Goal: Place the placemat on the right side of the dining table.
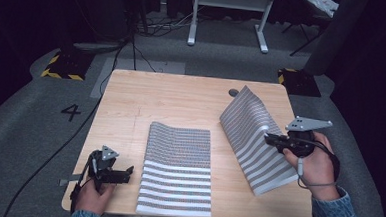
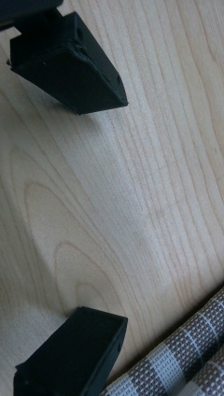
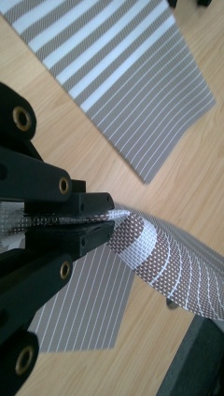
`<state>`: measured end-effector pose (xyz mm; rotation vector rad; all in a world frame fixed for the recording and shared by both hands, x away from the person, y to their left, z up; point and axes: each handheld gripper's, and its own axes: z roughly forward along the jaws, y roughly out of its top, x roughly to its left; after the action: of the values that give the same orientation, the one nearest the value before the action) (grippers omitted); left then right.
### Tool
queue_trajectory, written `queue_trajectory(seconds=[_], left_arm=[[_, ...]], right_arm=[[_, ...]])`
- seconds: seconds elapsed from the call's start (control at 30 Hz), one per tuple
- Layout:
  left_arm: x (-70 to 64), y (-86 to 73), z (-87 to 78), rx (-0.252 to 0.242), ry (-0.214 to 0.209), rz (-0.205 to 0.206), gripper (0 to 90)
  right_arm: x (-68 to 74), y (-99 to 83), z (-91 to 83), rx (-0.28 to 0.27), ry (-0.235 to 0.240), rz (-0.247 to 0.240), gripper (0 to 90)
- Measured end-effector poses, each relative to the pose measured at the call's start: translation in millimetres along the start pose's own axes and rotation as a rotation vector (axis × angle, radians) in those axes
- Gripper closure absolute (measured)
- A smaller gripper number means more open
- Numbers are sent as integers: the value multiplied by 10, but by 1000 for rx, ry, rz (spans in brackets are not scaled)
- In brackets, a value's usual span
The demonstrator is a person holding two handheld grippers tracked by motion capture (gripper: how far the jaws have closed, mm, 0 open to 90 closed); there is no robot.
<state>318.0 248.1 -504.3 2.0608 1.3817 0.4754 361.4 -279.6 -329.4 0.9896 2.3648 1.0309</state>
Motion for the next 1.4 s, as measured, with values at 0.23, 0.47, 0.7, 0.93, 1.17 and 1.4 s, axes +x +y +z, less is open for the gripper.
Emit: queue_trajectory(seconds=[0.23, 0.47, 0.7, 0.93, 1.17, 1.4], left_arm=[[1, 0, -1, 0, 1, 0, 7], [0, 1, -1, 0, 1, 0, 6], [1, 1, -1, 1, 1, 0, 6], [1, 0, 0, 0, 0, 0, 6], [1, 0, -1, 0, 0, 0, 6], [1, 1, 0, 0, -1, 0, 6]], right_arm=[[236, 34, 64, -28, 79, -9, 859], [375, 19, 144, -40, 141, -23, 858], [508, 17, 189, -37, 167, -46, 853], [762, -2, 323, -5, 221, -109, 850], [934, -72, 439, 29, 289, -111, 847], [1090, -227, 547, 75, 362, -105, 754]])
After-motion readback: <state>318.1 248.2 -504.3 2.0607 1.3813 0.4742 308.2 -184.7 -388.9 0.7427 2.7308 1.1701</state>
